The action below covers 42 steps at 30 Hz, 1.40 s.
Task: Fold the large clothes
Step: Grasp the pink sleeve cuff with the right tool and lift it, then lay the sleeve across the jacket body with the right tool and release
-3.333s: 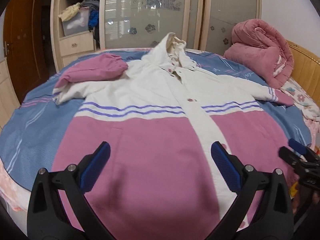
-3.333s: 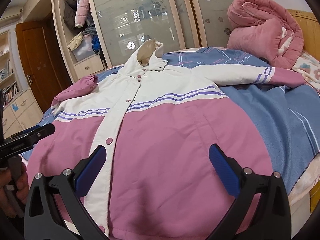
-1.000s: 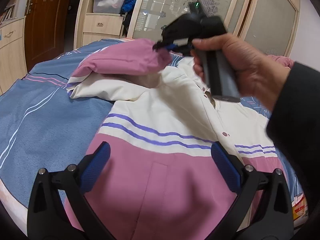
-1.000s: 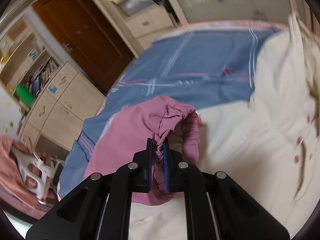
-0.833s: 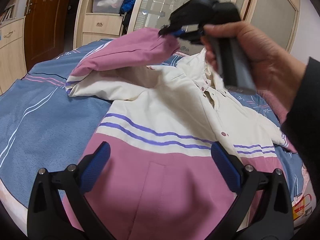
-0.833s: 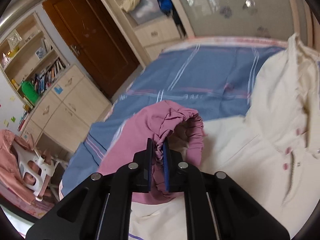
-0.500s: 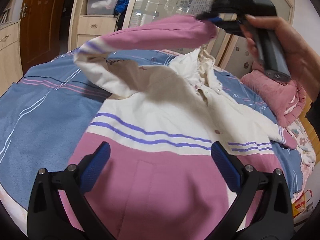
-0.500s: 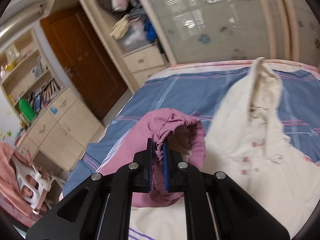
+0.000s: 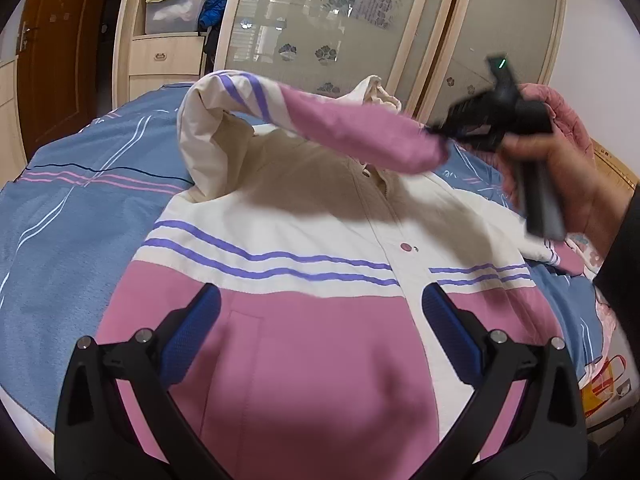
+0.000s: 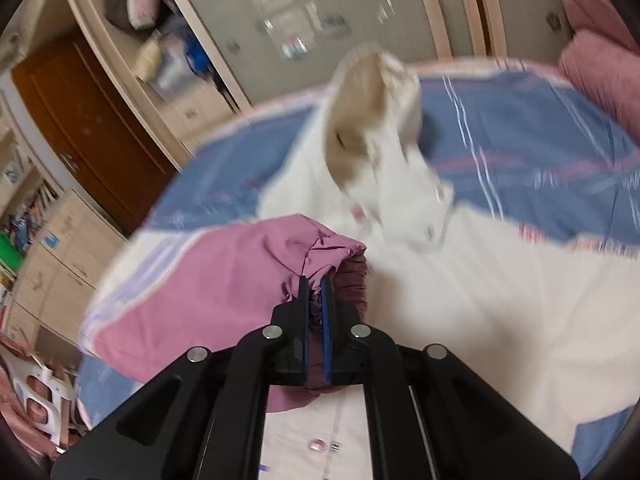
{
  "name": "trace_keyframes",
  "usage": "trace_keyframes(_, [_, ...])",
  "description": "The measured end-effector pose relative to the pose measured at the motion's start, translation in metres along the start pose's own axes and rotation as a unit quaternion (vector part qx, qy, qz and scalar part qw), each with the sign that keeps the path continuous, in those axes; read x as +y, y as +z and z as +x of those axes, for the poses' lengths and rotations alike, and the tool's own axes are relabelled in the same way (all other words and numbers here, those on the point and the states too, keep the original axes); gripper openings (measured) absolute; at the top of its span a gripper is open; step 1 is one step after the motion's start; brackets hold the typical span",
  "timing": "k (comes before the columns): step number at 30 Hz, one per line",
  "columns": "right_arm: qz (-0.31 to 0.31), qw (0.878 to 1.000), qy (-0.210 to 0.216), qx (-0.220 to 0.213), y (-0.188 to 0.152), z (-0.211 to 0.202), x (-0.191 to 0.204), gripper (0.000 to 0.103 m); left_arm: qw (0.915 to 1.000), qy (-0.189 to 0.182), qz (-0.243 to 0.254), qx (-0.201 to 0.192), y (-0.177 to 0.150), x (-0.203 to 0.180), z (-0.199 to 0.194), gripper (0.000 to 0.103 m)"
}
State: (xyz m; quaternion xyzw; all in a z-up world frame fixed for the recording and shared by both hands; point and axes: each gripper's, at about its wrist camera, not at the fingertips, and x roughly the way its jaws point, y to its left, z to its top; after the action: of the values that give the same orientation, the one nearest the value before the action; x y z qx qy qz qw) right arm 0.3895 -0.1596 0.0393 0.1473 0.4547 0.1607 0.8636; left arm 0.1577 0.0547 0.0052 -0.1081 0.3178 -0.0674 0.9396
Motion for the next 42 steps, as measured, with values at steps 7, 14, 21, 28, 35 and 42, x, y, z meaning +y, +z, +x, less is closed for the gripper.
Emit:
trace_keyframes(7, [0.105, 0.994, 0.04, -0.006, -0.034, 0.017, -0.019, 0.079, 0.9999, -0.004, -0.004, 0.009, -0.001, 0.001, 0.005, 0.101])
trace_keyframes(14, [0.189, 0.975, 0.118, -0.017, -0.058, -0.006, -0.035, 0.084, 0.9997, -0.008, -0.022, 0.007, 0.0, 0.012, 0.003, 0.101])
trace_keyframes(21, [0.267, 0.943, 0.195, 0.039, -0.081, 0.039, -0.058, 0.084, 0.9996, -0.014, -0.025, 0.0, 0.001, 0.011, -0.002, 0.101])
trace_keyframes(28, [0.297, 0.923, 0.245, 0.022, -0.08, 0.058, -0.04, 0.056, 0.9996, -0.016, -0.021, 0.0, 0.001, 0.005, -0.002, 0.101])
trace_keyframes(35, [0.271, 0.946, 0.178, -0.003, -0.071, 0.063, -0.022, 0.02, 0.9996, -0.015, -0.024, -0.001, 0.002, 0.005, -0.002, 0.101])
trace_keyframes(42, [0.089, 0.98, 0.128, -0.124, -0.015, -0.019, 0.043, 0.017, 0.9996, -0.016, -0.021, -0.003, 0.001, 0.005, -0.003, 0.101])
